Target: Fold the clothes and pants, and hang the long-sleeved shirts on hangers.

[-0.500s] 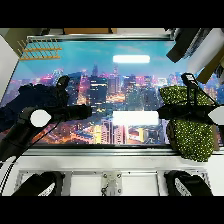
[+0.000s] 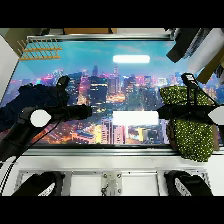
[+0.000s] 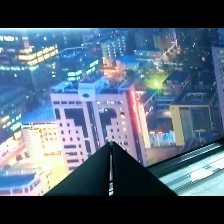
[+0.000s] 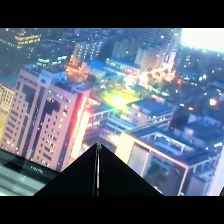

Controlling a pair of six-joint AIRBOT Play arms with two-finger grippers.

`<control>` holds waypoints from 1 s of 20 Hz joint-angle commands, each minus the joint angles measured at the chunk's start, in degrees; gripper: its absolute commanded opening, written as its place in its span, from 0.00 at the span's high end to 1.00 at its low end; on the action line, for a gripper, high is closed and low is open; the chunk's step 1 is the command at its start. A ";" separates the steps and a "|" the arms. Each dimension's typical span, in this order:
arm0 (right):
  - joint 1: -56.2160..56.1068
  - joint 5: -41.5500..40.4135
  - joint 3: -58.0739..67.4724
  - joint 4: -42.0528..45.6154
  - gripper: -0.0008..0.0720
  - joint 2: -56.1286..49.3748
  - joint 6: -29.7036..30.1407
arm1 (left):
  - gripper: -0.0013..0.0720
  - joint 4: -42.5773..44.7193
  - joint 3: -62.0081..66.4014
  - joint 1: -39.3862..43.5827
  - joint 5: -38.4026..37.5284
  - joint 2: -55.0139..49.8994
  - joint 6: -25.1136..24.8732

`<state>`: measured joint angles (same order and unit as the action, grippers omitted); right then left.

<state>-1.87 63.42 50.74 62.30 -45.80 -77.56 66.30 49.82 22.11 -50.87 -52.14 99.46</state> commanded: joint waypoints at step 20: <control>-0.07 0.00 -0.02 -0.02 0.93 -0.04 -0.02 | 0.03 22.77 25.57 -34.49 1.46 -38.86 -10.60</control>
<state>-1.87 63.40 50.74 62.30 -45.80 -77.56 88.27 72.42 -9.06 -49.25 -82.46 91.94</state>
